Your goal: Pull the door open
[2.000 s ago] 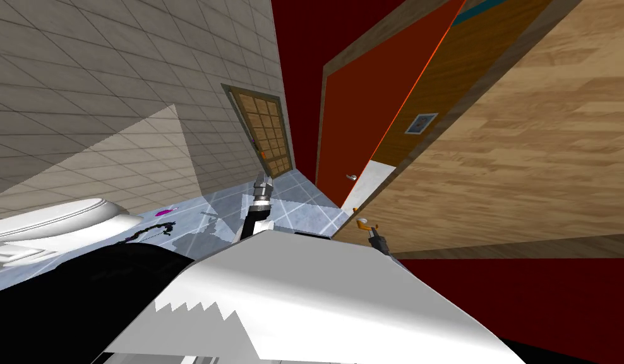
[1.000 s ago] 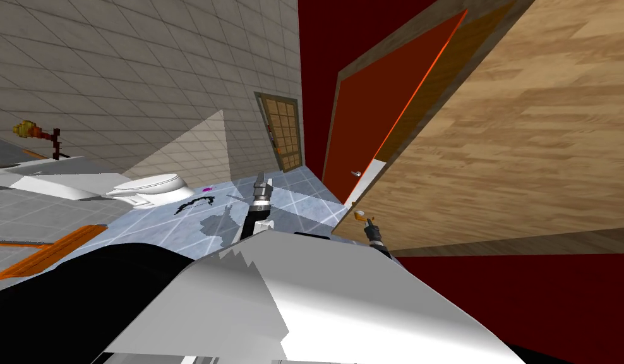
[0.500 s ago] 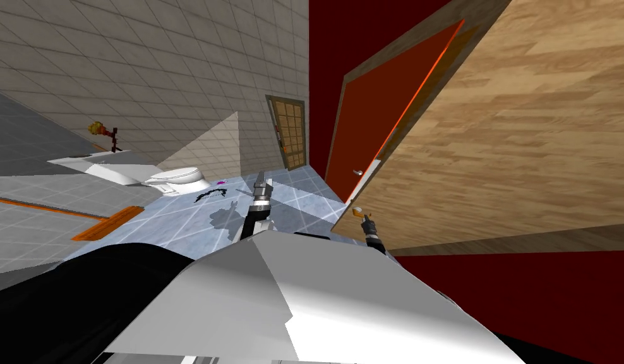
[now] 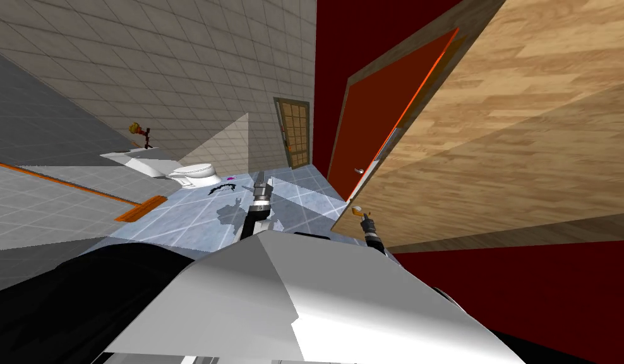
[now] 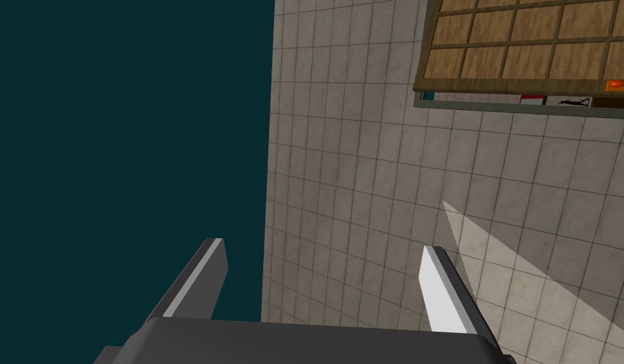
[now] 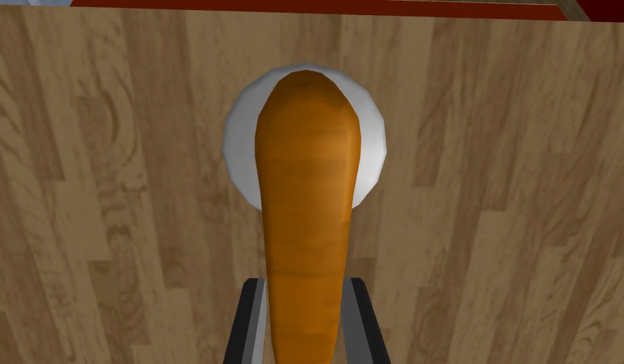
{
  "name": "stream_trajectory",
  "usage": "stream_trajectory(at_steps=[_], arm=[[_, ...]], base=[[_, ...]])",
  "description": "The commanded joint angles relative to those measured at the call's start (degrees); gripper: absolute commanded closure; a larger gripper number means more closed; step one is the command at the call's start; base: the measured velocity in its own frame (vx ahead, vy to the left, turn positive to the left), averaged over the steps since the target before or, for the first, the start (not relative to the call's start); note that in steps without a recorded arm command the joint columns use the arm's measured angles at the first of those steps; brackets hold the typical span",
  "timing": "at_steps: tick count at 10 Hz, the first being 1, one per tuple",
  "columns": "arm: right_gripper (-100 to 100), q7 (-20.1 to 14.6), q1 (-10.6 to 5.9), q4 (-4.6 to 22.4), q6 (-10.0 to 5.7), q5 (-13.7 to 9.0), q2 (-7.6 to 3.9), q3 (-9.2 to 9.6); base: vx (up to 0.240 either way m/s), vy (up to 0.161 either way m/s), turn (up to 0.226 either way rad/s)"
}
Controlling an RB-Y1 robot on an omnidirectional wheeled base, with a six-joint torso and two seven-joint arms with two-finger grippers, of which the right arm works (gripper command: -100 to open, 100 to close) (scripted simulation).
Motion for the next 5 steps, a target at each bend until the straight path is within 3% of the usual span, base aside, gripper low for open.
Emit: stream_trajectory(at_steps=[1,2,4,5], arm=[[100,-1.08,0.67,0.30,-1.72,0.42,-0.41,1.17],[100,-1.70,1.24,0.21,-2.53,0.60,-0.88,1.77],[100,-1.70,1.24,0.21,-2.53,0.60,-0.88,1.77],[100,-2.95,2.40,0.03,-4.17,0.95,-1.82,2.98]], base=[[-0.229,-0.032,0.174],[-0.197,-0.034,0.126],[-0.096,-0.021,0.004],[-0.146,-0.041,0.187]])
